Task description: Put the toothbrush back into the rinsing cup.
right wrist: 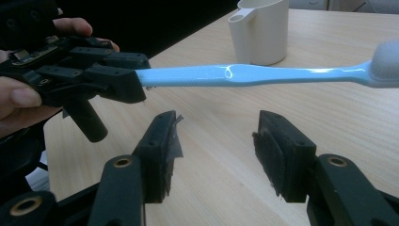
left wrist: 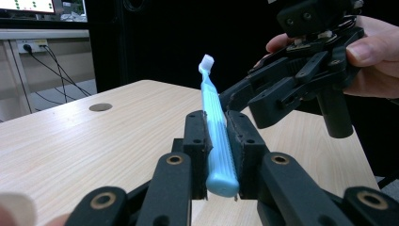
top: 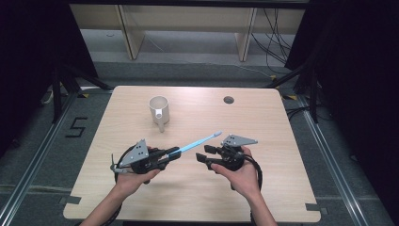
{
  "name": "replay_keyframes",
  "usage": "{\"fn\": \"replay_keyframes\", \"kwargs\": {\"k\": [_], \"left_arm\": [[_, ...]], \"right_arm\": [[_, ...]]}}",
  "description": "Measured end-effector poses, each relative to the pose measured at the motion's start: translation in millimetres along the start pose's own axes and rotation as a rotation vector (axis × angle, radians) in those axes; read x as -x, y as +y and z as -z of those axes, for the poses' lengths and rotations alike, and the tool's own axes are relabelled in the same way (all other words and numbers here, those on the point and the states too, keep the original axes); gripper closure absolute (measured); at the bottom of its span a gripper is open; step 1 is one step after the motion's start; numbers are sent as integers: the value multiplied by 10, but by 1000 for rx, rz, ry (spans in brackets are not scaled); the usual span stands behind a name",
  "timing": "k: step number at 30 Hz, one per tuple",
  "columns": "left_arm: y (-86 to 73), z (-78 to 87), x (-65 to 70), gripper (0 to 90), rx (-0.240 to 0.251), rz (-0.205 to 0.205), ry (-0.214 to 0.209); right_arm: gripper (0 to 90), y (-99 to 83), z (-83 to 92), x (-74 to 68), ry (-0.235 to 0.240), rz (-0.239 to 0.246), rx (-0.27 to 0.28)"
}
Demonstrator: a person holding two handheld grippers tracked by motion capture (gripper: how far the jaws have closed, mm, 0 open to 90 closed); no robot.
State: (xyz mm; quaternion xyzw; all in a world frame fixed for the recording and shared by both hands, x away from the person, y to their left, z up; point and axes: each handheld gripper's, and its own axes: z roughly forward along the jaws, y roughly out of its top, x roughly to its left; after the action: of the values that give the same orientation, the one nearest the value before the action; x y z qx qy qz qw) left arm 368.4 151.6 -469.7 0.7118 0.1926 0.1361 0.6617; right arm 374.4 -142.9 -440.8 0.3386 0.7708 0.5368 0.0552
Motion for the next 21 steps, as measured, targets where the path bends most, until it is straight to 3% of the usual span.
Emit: {"fn": "replay_keyframes", "kwargs": {"k": [11,12,17,18,20,21], "left_arm": [[-2,-2,9,785,11,7,-1],[-1,-1,10,785,13,9,-1],[7,1,10,785,26,16,0],[9,0,10,785,28,16,0],[11,-2,13,784,31,14,0],[10,-4,16,785,32,15,1]], "right_arm": [[478,81,-40,36,17,-43,59],[478,80,-26,29,22,-72,59],[478,106,-25,53,35,-80,84],[478,115,-39,71,33,-59,99],[479,131,-34,54,40,-101,97],[479,139,-42,63,43,-89,108]]}}
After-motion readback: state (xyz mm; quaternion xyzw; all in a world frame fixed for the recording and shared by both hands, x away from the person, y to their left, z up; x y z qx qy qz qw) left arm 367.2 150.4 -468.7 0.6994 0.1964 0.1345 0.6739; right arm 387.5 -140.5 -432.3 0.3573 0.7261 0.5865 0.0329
